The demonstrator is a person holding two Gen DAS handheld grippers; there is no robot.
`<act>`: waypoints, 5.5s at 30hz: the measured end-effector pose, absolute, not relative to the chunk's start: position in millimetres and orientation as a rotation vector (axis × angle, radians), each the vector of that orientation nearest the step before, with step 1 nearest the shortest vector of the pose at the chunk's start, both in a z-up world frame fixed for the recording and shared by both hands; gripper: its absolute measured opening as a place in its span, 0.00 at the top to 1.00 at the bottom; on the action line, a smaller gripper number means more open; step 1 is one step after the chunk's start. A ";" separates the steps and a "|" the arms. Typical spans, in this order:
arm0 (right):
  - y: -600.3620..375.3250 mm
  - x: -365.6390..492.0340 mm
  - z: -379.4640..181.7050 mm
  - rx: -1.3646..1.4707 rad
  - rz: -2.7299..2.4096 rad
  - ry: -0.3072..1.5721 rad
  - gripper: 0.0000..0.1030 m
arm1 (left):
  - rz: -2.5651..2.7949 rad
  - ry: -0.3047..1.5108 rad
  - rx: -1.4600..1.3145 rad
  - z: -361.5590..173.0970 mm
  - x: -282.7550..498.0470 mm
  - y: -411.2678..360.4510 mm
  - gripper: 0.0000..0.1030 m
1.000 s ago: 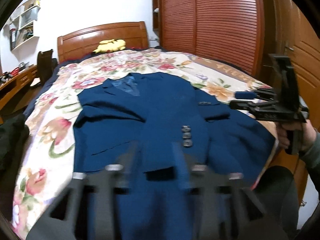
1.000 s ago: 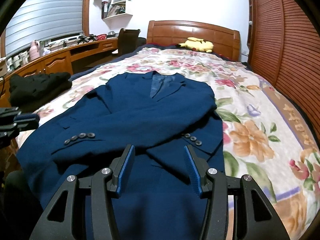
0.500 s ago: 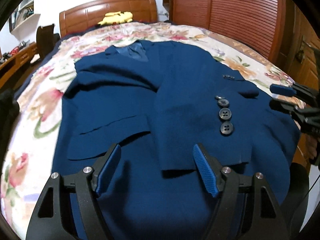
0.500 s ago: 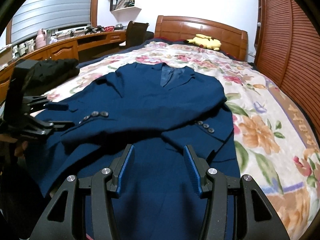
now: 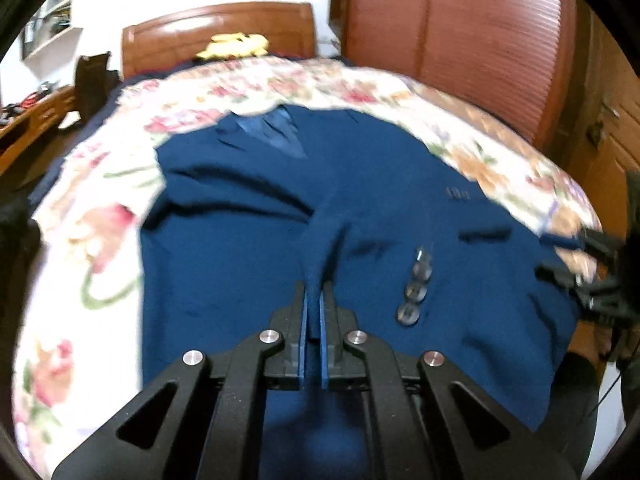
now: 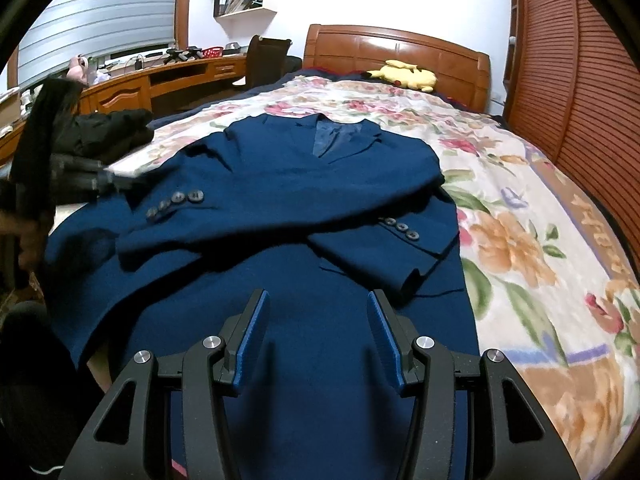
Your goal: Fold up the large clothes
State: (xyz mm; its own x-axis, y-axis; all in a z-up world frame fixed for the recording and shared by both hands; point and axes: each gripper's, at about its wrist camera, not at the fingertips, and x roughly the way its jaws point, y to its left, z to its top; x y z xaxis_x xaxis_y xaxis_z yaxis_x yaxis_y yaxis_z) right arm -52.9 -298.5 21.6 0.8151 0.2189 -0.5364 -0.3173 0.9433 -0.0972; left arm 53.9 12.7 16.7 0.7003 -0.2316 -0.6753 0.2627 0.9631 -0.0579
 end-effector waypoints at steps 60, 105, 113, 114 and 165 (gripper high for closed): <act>-359.8 -88.7 4.9 -0.119 0.238 0.715 0.43 | -0.079 0.755 0.046 -45.4 -49.5 86.6 0.21; -341.8 -140.7 116.9 -0.140 0.276 0.395 0.95 | -0.172 0.411 -0.045 97.5 -90.8 81.7 0.96; -352.4 -172.3 137.8 -0.115 0.318 0.310 0.95 | -0.168 0.328 -0.039 136.3 -108.5 86.7 0.97; -354.4 -175.9 141.2 -0.113 0.323 0.297 0.95 | -0.168 0.313 -0.034 143.4 -111.0 86.3 0.97; -319.6 135.9 100.1 -0.146 0.124 0.430 0.95 | 0.093 0.529 -0.037 78.4 178.9 136.1 0.96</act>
